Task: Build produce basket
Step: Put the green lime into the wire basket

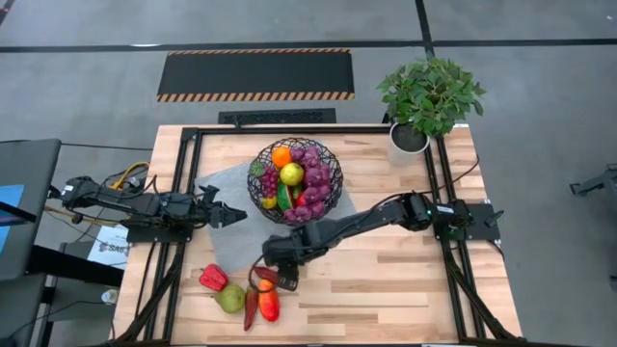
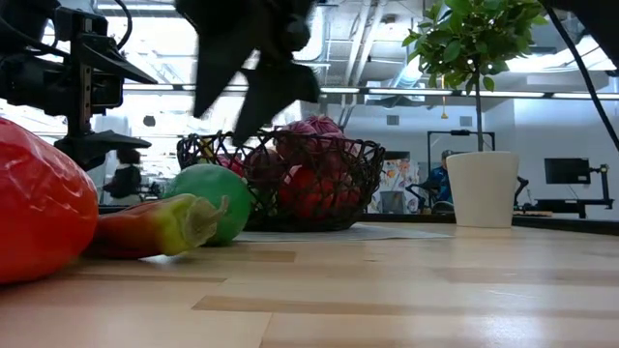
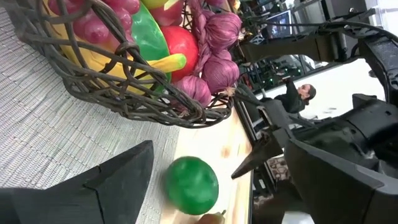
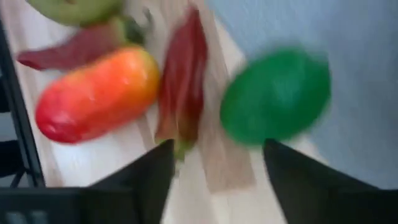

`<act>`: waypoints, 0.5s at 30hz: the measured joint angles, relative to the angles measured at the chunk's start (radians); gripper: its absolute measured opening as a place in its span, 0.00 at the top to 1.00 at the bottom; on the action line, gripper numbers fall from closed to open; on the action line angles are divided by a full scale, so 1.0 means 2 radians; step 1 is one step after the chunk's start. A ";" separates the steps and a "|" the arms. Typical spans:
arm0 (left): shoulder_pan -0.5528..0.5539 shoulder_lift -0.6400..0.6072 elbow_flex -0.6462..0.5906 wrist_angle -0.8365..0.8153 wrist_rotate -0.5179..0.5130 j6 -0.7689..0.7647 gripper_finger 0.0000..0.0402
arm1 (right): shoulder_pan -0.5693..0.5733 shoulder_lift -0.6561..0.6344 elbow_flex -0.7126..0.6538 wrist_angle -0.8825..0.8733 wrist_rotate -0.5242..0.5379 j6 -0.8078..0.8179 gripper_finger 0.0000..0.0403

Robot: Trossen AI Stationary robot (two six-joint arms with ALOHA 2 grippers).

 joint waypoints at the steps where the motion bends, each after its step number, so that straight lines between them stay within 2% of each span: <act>1: 0.000 0.000 0.000 0.000 0.000 0.000 0.14 | -0.001 0.000 0.000 0.014 0.001 -0.027 0.25; 3: 0.000 0.000 0.000 0.000 0.000 -0.001 0.14 | -0.003 0.000 0.000 0.041 0.004 -0.078 0.17; 6: 0.000 0.000 0.000 -0.001 0.005 -0.005 0.14 | -0.008 0.000 0.000 0.053 0.026 -0.089 0.10; 10: 0.000 0.000 0.000 -0.002 0.012 -0.006 0.14 | -0.022 0.001 0.000 0.042 0.048 -0.077 0.10; 15: 0.000 0.000 0.000 -0.002 0.013 -0.006 0.14 | -0.026 0.001 0.000 0.056 0.048 -0.132 0.14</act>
